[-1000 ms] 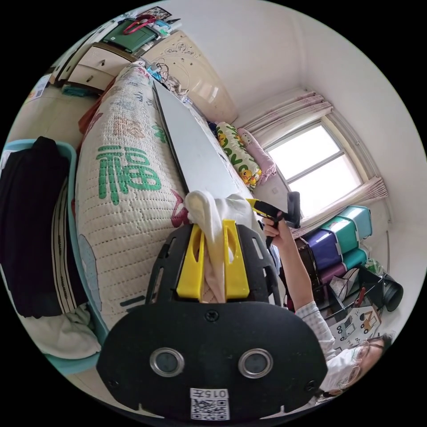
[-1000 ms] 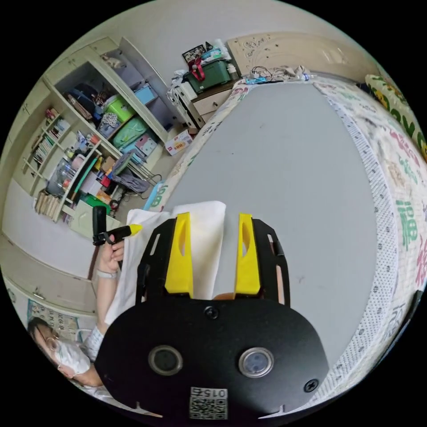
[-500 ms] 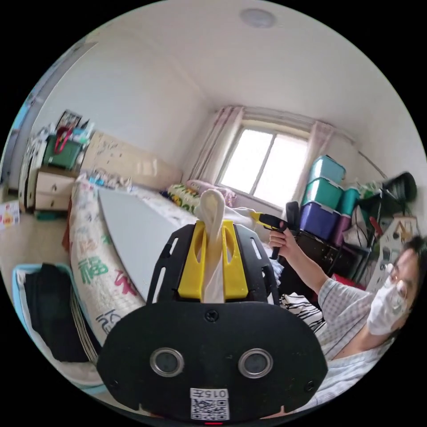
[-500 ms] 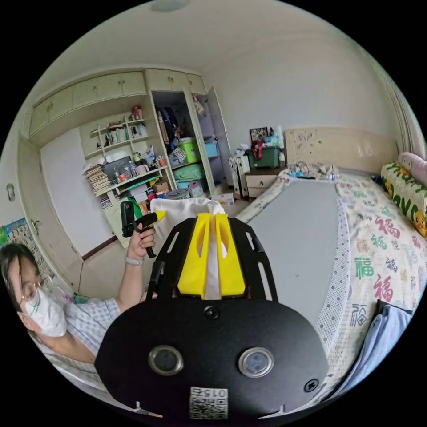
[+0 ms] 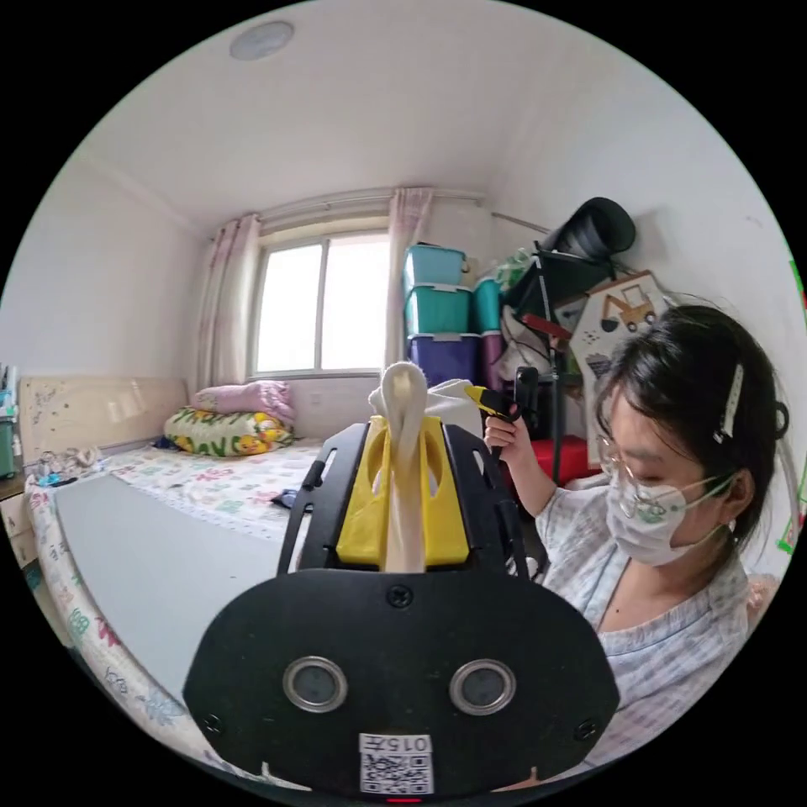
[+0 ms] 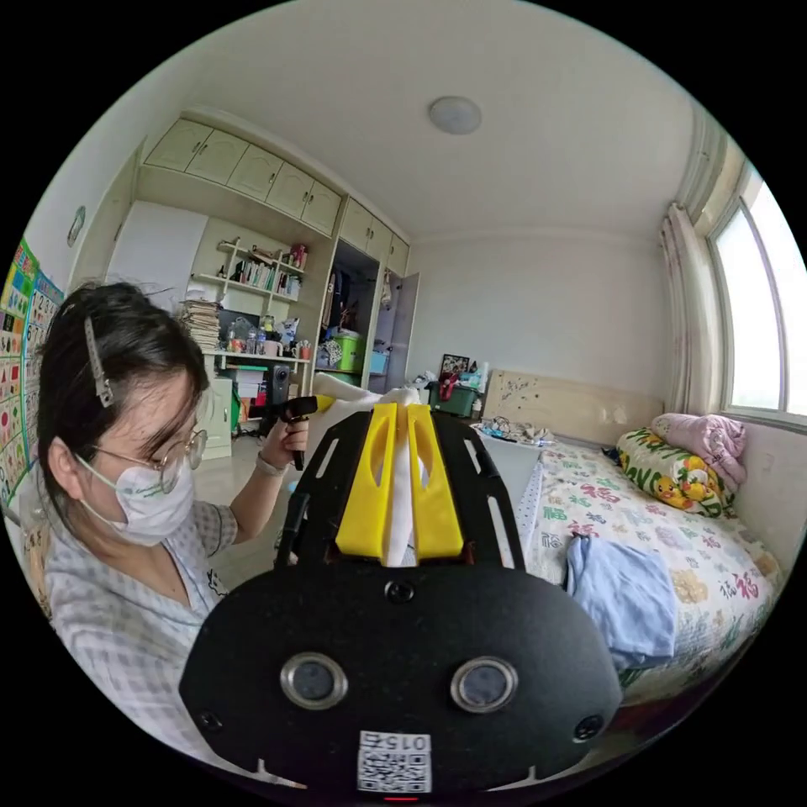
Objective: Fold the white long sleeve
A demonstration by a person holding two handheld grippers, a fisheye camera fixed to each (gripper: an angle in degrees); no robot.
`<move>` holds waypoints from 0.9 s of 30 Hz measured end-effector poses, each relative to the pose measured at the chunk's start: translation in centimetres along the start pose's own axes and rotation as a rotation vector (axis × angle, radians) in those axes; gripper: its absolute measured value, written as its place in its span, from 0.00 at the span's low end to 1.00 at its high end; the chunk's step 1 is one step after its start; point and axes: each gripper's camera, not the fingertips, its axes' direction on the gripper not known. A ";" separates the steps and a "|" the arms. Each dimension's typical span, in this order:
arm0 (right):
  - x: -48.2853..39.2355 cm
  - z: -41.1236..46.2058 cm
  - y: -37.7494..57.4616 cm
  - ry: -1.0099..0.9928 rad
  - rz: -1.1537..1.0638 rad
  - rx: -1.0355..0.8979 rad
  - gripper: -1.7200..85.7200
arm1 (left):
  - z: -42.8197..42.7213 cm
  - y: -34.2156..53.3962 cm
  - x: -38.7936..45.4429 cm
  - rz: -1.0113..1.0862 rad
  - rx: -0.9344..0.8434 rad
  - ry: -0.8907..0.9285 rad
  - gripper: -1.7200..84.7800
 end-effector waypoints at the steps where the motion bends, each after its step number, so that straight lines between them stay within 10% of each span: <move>1: -1.3 -1.6 1.7 0.028 0.015 0.005 0.03 | 1.7 -0.1 0.8 0.005 0.001 0.055 0.08; 18: -13.0 -8.8 14.9 0.193 0.072 0.079 0.03 | 12.7 0.9 10.2 0.129 -0.044 0.244 0.06; 27: -6.8 -0.4 17.4 0.359 0.180 -0.083 0.03 | 21.1 11.8 1.2 -0.114 -0.091 0.208 0.06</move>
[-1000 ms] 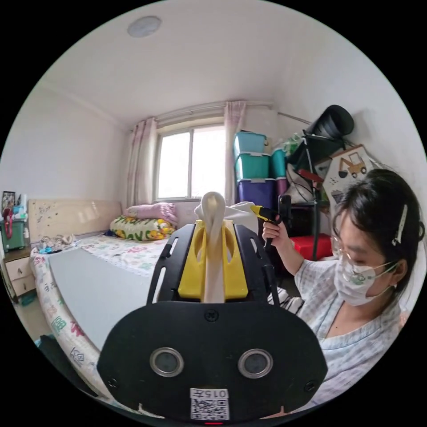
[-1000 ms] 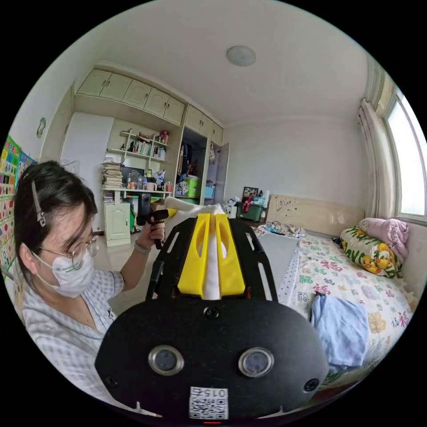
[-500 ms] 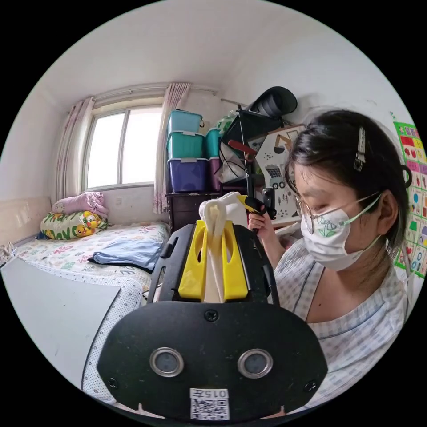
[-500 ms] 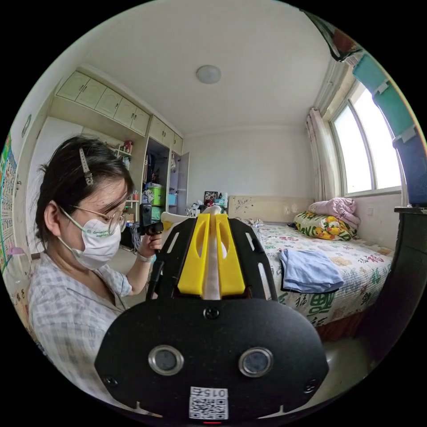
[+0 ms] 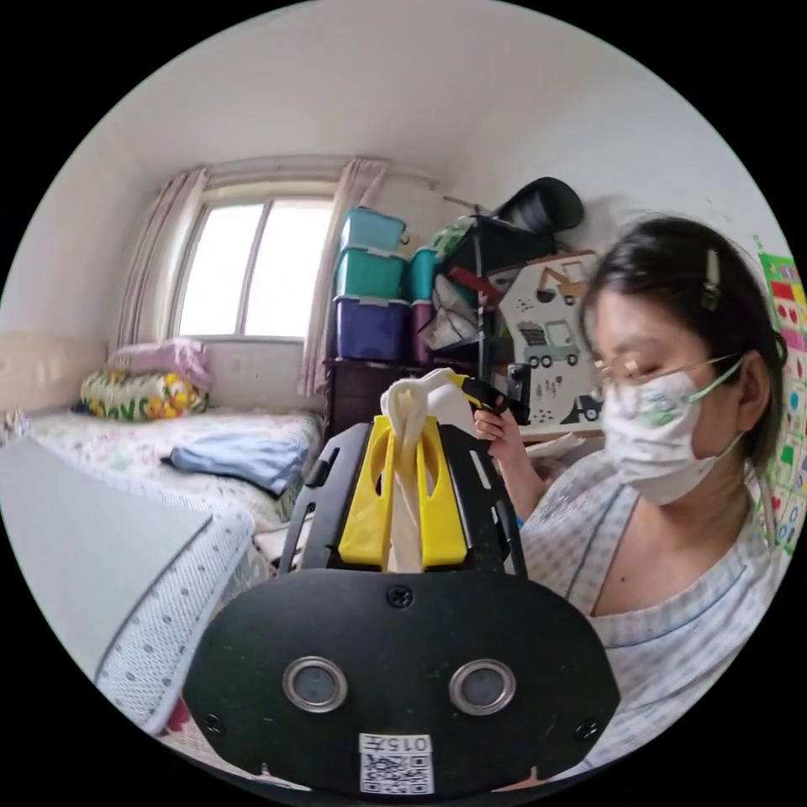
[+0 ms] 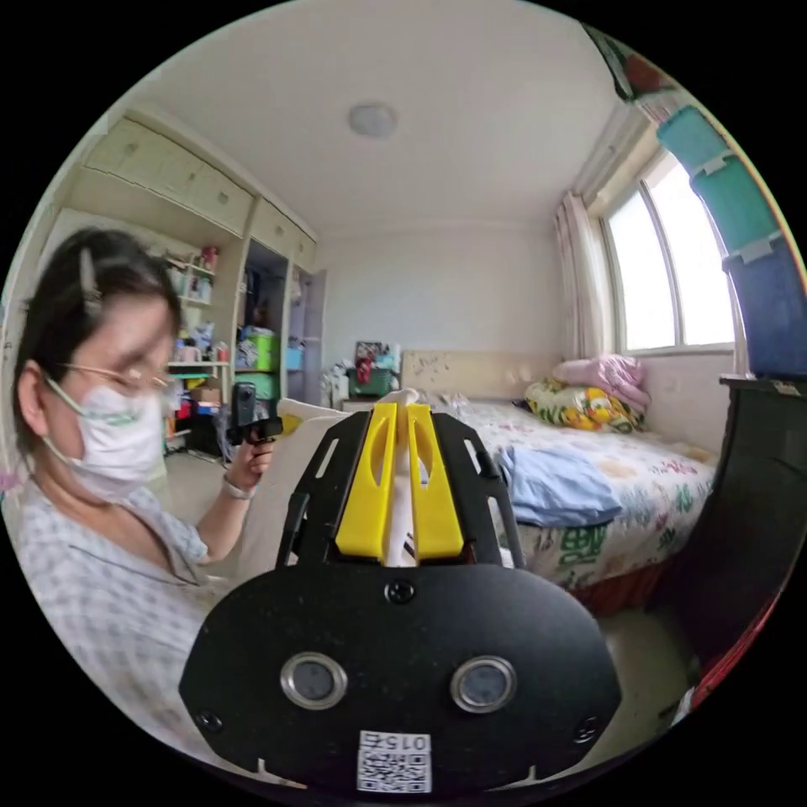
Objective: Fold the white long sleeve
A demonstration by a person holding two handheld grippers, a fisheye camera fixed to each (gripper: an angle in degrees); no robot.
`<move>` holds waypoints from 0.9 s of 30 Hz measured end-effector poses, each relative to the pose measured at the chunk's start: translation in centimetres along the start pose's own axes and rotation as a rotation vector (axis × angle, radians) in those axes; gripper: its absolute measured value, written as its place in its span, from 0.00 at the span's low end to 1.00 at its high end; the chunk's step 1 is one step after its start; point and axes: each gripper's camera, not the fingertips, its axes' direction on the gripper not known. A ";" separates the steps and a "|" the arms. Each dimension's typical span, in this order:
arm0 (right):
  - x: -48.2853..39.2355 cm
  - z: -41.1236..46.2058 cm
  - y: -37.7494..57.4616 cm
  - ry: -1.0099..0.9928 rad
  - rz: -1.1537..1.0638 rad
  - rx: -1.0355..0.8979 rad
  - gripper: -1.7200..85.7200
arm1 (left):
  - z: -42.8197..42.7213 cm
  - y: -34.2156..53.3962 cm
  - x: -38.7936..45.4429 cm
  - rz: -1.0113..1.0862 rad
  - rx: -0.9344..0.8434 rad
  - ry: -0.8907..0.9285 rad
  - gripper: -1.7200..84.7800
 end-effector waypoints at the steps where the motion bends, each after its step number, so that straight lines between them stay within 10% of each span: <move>1: 1.7 3.4 1.1 0.057 0.029 -0.094 0.03 | 2.8 3.3 -3.8 -0.081 -0.050 -0.023 0.06; 5: 7.7 15.0 6.8 0.217 0.094 -0.388 0.04 | 11.9 15.5 -15.6 -0.310 -0.227 -0.160 0.06; 27: 25.9 28.4 -9.5 -0.110 0.101 -0.284 0.05 | 15.2 26.2 -28.4 -0.282 -0.276 -0.285 0.07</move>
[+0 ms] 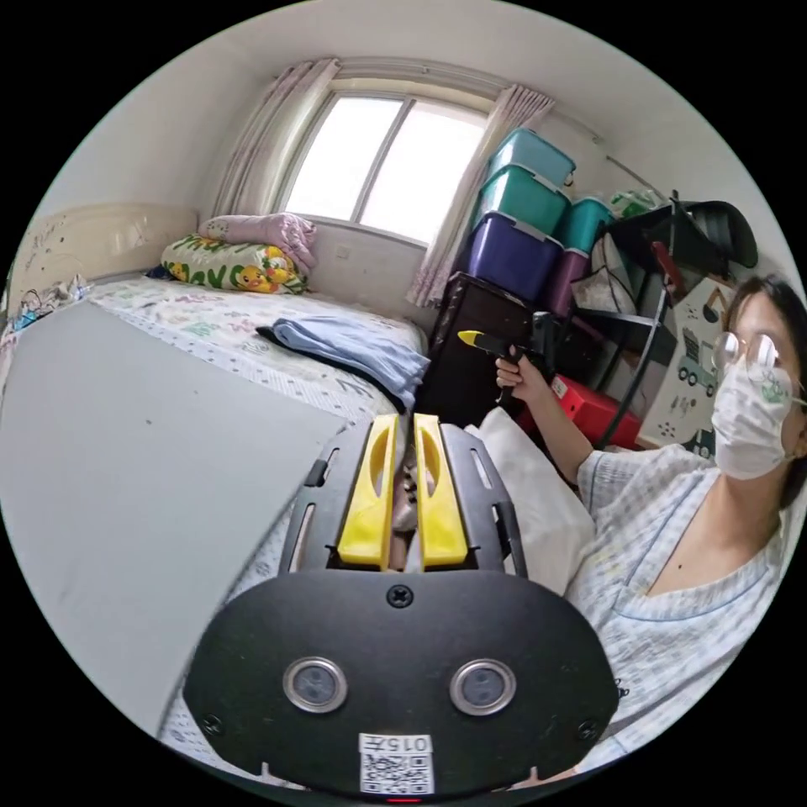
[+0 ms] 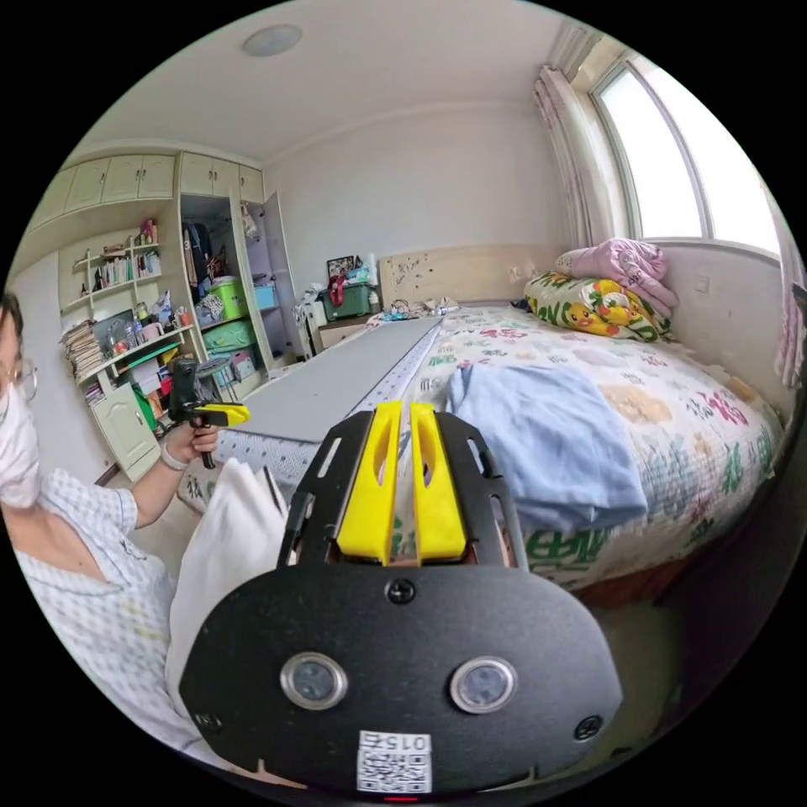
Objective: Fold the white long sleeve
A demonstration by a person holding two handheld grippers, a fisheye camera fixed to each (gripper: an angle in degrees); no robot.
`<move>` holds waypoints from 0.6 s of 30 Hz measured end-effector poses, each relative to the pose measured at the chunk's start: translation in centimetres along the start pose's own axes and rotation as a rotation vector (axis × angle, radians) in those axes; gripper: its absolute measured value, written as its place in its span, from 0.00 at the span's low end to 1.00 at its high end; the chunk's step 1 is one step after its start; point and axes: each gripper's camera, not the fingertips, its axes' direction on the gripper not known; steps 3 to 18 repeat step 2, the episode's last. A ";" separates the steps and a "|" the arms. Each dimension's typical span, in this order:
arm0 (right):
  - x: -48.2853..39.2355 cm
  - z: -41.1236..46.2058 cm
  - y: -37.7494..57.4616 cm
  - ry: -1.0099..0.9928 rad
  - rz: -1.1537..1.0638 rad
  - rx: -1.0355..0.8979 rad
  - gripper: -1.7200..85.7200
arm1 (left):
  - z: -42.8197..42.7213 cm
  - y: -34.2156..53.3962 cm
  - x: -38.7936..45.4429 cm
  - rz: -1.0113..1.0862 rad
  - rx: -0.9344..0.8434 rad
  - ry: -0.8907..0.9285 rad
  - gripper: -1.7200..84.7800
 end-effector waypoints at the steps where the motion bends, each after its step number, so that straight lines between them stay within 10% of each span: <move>1: 1.0 2.0 -2.9 -0.003 0.002 0.001 0.06 | 1.5 -1.8 -1.1 -0.003 -0.012 -0.049 0.07; 18: 2.0 4.3 -5.8 -0.006 0.012 -0.001 0.08 | 3.6 -3.6 -2.2 0.001 -0.024 -0.088 0.08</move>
